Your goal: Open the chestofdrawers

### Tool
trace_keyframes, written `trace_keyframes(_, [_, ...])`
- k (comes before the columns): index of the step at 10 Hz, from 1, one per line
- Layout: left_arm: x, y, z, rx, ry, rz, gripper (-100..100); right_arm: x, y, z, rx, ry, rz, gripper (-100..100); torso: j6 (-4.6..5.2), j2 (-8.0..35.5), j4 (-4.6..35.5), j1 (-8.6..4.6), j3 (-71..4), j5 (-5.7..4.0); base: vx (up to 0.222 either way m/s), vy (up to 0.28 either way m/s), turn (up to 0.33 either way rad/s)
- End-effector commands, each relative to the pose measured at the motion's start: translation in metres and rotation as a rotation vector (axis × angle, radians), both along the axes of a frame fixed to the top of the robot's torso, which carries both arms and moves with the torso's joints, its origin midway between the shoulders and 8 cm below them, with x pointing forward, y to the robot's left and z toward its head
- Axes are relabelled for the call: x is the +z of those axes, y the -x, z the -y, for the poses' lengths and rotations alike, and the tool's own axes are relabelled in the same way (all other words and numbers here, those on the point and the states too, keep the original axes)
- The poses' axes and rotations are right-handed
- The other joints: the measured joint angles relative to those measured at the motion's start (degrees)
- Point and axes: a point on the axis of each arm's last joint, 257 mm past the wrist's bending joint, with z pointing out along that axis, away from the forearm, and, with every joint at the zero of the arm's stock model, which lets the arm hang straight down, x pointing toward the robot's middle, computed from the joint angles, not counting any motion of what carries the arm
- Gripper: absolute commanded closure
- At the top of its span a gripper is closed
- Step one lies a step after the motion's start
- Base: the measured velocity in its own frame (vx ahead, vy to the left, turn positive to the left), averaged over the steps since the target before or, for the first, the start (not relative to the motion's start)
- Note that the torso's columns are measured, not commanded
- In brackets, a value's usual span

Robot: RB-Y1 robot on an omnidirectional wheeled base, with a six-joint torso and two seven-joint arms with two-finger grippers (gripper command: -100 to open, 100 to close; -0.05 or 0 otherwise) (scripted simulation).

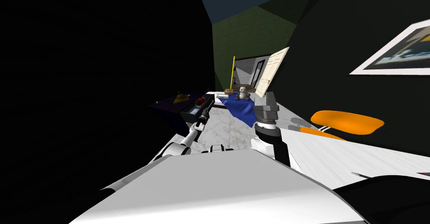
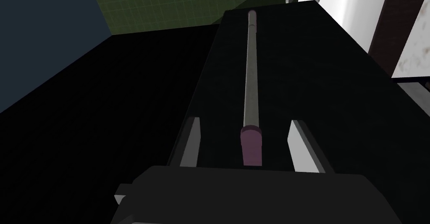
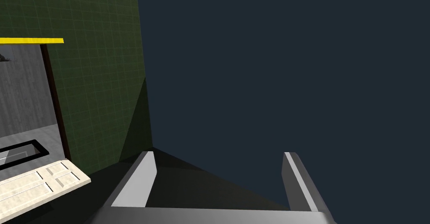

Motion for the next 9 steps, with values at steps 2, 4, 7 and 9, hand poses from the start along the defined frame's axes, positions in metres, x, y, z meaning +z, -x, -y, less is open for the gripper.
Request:
trace_keyframes(2, [0.020,-0.021,-0.028,0.028,0.008,-0.004,-100,0.000,0.000,0.000,0.000,0.000,0.000,0,-0.03,-0.18,-0.19,0.12,-0.12,0.06,-0.071,-0.033,-0.073])
trace_keyframes(4, [0.031,-0.031,-0.043,0.044,0.009,-0.004,-100,0.000,0.000,0.000,0.000,0.000,0.000,0,-0.03,-0.24,-0.21,0.22,-0.16,0.09,-0.063,-0.024,-0.077])
trace_keyframes(7, [0.050,-0.045,-0.066,0.072,0.014,-0.002,-100,0.000,0.000,0.000,0.000,0.000,0.000,0,-0.06,-0.02,0.01,0.16,-0.02,0.03,-0.039,-0.013,-0.051])
trace_keyframes(9, [0.036,-0.041,-0.065,0.075,0.010,-0.028,-100,0.000,0.000,0.000,0.000,0.000,0.000,0,0.07,-0.04,0.20,0.08,0.01,-0.03,0.003,-0.002,-0.007])
